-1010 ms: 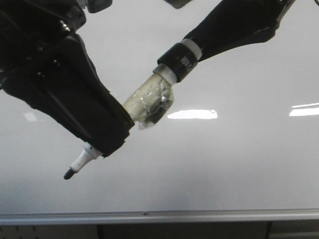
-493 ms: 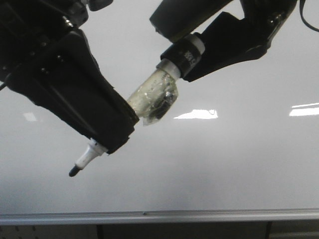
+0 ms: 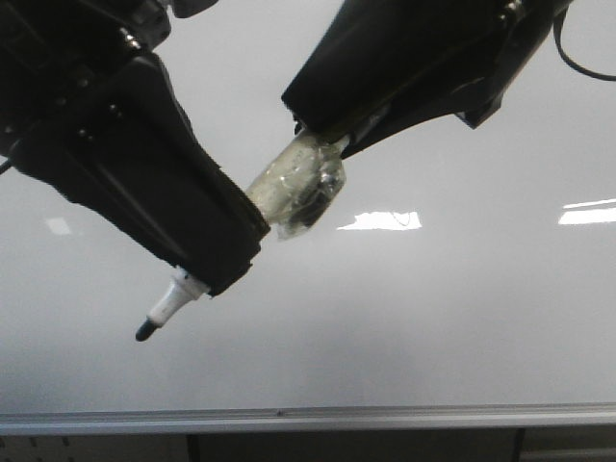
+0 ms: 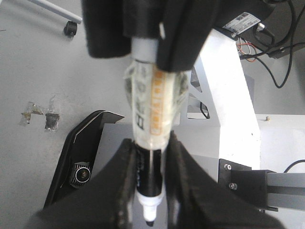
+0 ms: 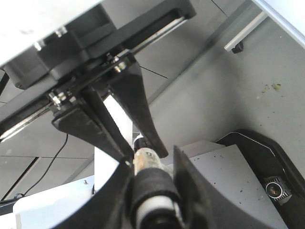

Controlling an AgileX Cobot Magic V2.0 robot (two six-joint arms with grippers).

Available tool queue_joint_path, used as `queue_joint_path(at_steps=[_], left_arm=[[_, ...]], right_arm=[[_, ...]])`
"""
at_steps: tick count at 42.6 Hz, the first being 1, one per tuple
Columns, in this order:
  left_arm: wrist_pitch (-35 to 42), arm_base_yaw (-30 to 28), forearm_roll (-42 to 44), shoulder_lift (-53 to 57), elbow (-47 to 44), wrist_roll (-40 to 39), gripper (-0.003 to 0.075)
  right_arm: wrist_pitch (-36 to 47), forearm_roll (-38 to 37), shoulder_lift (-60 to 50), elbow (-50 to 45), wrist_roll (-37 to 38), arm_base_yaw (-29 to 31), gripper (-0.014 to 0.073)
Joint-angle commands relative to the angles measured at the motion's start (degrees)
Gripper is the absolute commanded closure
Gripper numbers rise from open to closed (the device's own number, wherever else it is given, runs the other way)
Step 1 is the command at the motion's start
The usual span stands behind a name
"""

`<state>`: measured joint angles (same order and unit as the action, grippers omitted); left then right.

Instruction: Write number 0 on whiteboard

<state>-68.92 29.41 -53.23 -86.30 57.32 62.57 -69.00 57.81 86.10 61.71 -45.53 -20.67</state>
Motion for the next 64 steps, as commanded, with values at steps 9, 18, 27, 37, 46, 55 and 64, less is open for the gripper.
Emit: queue_joint_path(at_steps=[9,18,27,37,46,55,64], left_arm=[[-1.8,0.5,-4.4,2.3,1.6,-0.1,0.0591],[-1.0,0.5,-5.4,2.3,1.6,-0.1,0.0128],[-1.0,0.5,-5.4,2.3,1.6,-0.1,0.0029],[-1.0,0.5,-5.4,2.3,1.6,-0.1,0.0029],[-1.0,0.5,-5.2,2.3,1.6,-0.1,0.0029],[-1.0,0.5,-5.2,2.3,1.6,-0.1,0.0029],[-1.3,0.5,-5.2,2.3,1.6,-0.1,0.0063]], right_arm=[[-7.5,2.7,-1.8,1.7,-0.4,0.0,0.0662],[-7.5,2.7,-1.8,1.7,-0.4,0.0,0.0662],[-7.5,1.2,-1.9,1.7,-0.4,0.0,0.0662],[-7.5,-7.5,-2.7,1.7,6.2,1.9,0.0662],[-7.1,-17.8,-7.8,1.7,12.8,9.5,0.0661],[4.1,-29.7,-15.0,2.7,17.6,17.6,0.0661],[23.3,-30.5,-21.3,3.1,17.6,18.8,0.0661]])
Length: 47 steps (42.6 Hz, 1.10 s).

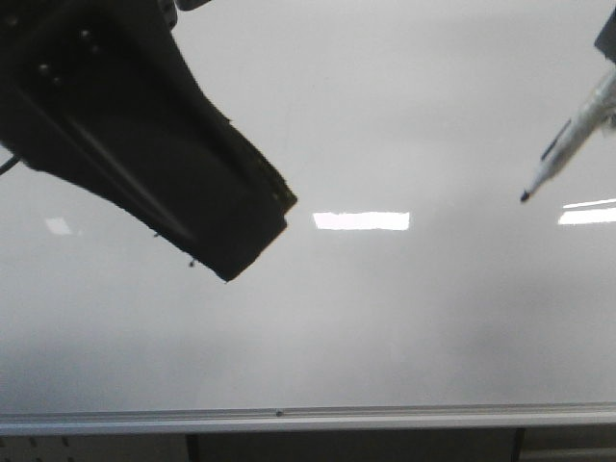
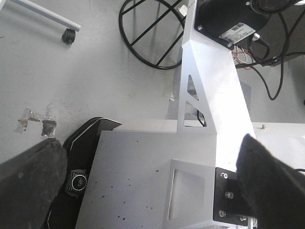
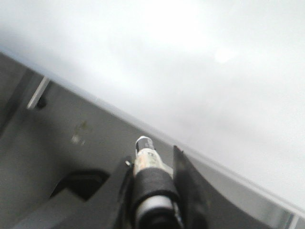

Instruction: Write number 0 on whiteboard

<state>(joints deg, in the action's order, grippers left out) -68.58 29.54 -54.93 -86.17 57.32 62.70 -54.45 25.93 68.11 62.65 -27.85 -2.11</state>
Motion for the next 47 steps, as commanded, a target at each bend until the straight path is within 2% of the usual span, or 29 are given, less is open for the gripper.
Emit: queue_joint_path(at_steps=[1,6,13,18,21,37,47], left_arm=[[-1.6,0.4,-3.5,2.2,1.6,-0.2,0.0085],[-2.0,0.4,-3.5,2.2,1.6,-0.2,0.0235],[-2.1,0.4,-3.5,2.2,1.6,-0.2,0.0517],[-2.1,0.4,-3.6,2.2,1.6,-0.2,0.0674],[-2.1,0.4,-3.6,2.2,1.6,-0.2,0.0738],[-1.9,0.4,-3.7,2.2,1.6,-0.2,0.074],[-1.9,0.4,-3.7,2.2,1.6,-0.2,0.074]], right_arm=[[10.1,1.4,-3.6,2.1,-0.1,0.3,0.0661],[15.1,1.4,-4.9,2.2,-0.1,0.3,0.0661],[15.4,1.4,-4.5,2.2,-0.1,0.3,0.0661],[15.5,1.4,-3.9,2.4,-0.1,0.3,0.0661],[15.7,1.4,-3.0,3.5,-0.1,0.3,0.0661],[13.5,1.4,8.7,15.6,-0.1,0.3,0.0661],[13.9,1.4,13.8,19.5,-0.1,0.3,0.0661]])
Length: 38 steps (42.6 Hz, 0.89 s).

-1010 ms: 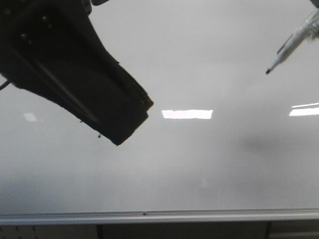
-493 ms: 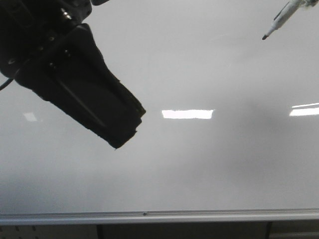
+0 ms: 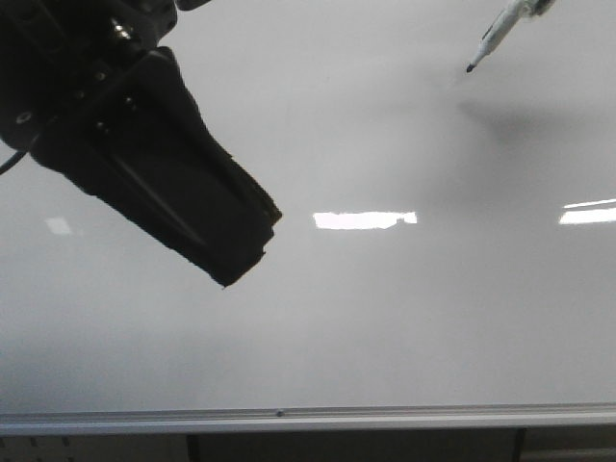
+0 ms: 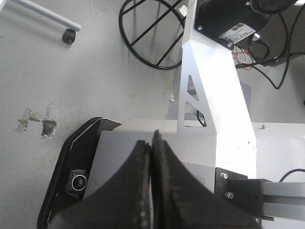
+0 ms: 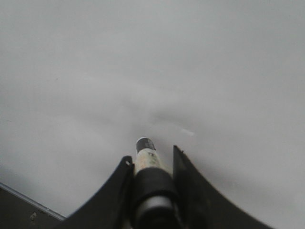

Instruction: Write number 0 on whiteboard

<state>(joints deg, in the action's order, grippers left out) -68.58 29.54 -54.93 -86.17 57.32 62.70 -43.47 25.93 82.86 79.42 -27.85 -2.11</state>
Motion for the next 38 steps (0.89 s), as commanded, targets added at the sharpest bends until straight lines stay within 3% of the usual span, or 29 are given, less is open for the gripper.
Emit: queue_joint_path(at_steps=[1,23,38], left_arm=[[-1.9,0.4,-3.7,2.2,1.6,-0.2,0.074],[-1.9,0.4,-3.7,2.2,1.6,-0.2,0.074],[-1.9,0.4,-3.7,2.2,1.6,-0.2,0.074]], right_arm=[[3.1,1.4,-0.7,2.8,-0.1,0.3,0.0661],[4.6,1.3,1.2,3.0,-0.2,0.3,0.0661],[0.8,0.6,3.4,3.0,-0.2,0.3,0.0661]])
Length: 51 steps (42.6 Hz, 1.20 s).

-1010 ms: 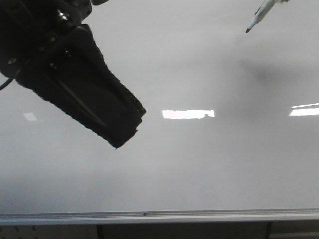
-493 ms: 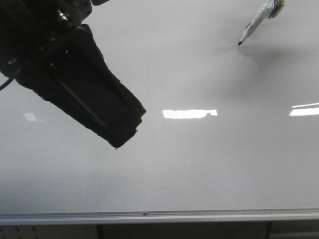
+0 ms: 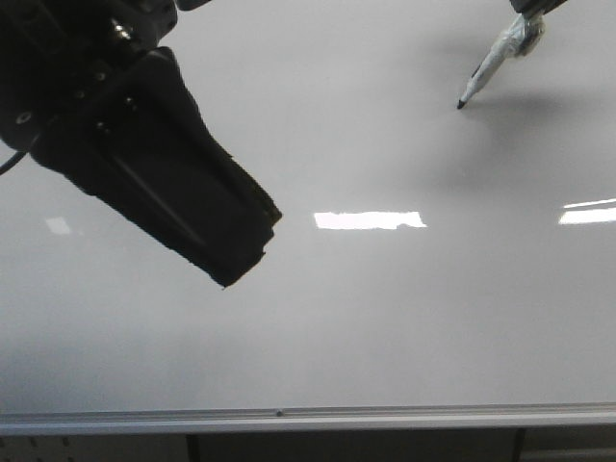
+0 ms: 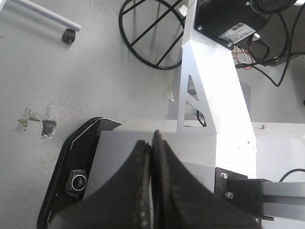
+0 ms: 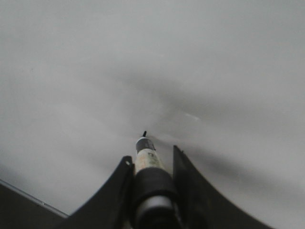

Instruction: Write number 0 on whiteboard

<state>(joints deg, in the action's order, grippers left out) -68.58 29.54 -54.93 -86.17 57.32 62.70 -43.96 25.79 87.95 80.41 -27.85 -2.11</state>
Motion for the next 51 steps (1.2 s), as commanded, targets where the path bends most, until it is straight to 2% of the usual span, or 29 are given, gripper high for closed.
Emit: queue_joint_path(at_steps=[1,15,31,40,51], left_arm=[[-1.9,0.4,-3.7,2.2,1.6,-0.2,0.074],[-1.9,0.4,-3.7,2.2,1.6,-0.2,0.074],[-1.9,0.4,-3.7,2.2,1.6,-0.2,0.074],[-1.9,0.4,-3.7,2.2,1.6,-0.2,0.074],[-1.9,0.4,-3.7,2.2,1.6,-0.2,0.074]], right_arm=[[0.9,0.6,-1.6,2.0,-0.2,0.3,0.0661],[-2.0,-2.0,1.5,1.9,-0.2,0.3,0.0661],[-1.8,-3.0,1.9,1.9,-0.2,0.3,0.0661],[-2.2,-6.1,1.9,1.9,0.2,0.3,0.0661],[-1.9,-13.8,1.9,1.9,5.9,0.3,0.0661]])
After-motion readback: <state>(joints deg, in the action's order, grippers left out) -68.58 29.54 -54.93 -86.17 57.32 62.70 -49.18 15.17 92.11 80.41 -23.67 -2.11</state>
